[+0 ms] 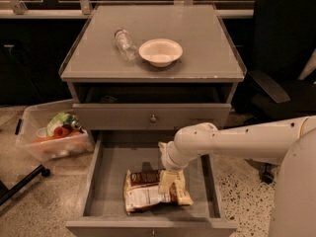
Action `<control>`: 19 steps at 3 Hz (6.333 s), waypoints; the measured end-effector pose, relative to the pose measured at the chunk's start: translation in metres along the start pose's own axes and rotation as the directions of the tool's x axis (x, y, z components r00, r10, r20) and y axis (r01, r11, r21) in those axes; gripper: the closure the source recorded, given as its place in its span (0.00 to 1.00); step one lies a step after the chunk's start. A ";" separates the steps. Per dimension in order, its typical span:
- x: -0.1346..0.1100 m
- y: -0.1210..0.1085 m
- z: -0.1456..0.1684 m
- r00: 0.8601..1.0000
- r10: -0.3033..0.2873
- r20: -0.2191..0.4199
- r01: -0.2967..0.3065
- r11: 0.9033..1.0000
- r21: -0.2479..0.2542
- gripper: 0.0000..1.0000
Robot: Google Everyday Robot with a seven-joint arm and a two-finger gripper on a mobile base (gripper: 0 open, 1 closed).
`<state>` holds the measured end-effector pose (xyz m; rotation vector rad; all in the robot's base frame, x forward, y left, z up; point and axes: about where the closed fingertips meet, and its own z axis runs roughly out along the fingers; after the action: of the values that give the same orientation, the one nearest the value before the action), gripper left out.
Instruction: Pick brown chip bag from middle drawer and place on counter
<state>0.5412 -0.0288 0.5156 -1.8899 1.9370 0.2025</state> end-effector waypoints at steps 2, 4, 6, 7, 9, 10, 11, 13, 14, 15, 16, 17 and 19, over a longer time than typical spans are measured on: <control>0.010 0.003 0.015 1.000 0.004 0.029 -0.003 1.000 -0.027 0.00; 0.057 0.018 0.085 0.993 0.027 0.115 -0.017 0.996 -0.087 0.00; 0.071 0.028 0.144 0.996 0.057 0.071 -0.049 0.993 -0.105 0.00; 0.065 0.032 0.165 0.995 0.068 0.066 -0.060 0.992 -0.111 0.16; 0.060 0.032 0.157 0.994 0.070 0.081 -0.062 0.993 -0.099 0.63; 0.060 0.031 0.155 0.994 0.070 0.081 -0.062 0.993 -0.098 0.86; 0.054 0.035 0.121 0.993 0.070 0.092 -0.066 0.997 -0.050 1.00; 0.032 0.049 0.022 0.998 0.047 0.047 -0.050 0.996 0.078 1.00; 0.023 0.048 -0.026 0.999 0.034 0.010 -0.035 0.992 0.122 1.00; 0.010 0.036 -0.087 1.000 0.012 -0.027 -0.007 0.985 0.170 1.00; -0.011 0.009 -0.154 0.997 -0.019 -0.078 0.034 0.978 0.203 1.00; -0.033 -0.035 -0.234 0.984 -0.014 -0.175 0.054 0.973 0.226 1.00; -0.035 -0.069 -0.271 0.983 0.028 -0.184 0.030 0.952 0.304 1.00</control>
Offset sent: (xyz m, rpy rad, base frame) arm 0.0016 -0.0113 -0.0476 0.0803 0.0643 0.0317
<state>0.5554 -0.1067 0.7858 -1.7540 1.9526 -0.2716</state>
